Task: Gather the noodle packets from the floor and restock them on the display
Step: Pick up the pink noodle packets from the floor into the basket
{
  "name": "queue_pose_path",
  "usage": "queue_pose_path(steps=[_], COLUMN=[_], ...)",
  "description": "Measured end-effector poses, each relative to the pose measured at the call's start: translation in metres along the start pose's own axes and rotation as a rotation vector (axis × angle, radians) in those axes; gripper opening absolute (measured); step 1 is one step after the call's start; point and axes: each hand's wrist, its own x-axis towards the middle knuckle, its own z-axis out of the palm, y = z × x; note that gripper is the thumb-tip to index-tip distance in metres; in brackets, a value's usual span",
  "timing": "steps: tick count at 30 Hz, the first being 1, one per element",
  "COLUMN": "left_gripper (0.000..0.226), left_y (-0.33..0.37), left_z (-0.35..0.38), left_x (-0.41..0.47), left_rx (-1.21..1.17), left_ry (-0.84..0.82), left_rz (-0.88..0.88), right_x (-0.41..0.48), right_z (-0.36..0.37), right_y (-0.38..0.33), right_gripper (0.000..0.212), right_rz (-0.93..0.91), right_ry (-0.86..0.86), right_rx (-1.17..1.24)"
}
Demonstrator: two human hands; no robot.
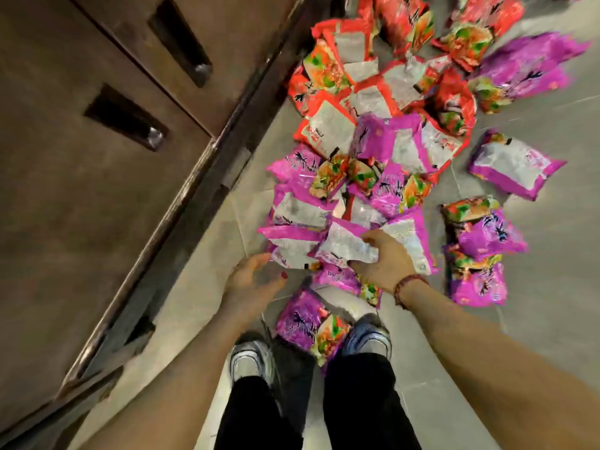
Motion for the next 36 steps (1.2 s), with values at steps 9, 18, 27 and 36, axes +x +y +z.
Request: queue_pose_path(steps=[9, 18, 27, 36], left_gripper=[0.04, 0.05, 0.072, 0.055], left_y=[-0.075, -0.042, 0.009, -0.013], left_z=[0.047, 0.068, 0.097, 0.11], left_x=[0.045, 0.033, 0.039, 0.066], left_rx=[-0.064, -0.227, -0.371, -0.452], left_ry=[-0.118, -0.171, -0.313, -0.139], left_rz=[-0.034, -0.138, -0.237, -0.263], right_x=[0.099, 0.08, 0.042, 0.075], right_z=[0.052, 0.04, 0.01, 0.006], right_y=[0.076, 0.083, 0.062, 0.126], right_gripper=[0.091, 0.027, 0.028, 0.048], right_rz=[0.095, 0.167, 0.127, 0.306], right_ry=[0.099, 0.191, -0.145, 0.51], right_rx=[-0.378, -0.116, 0.738, 0.292])
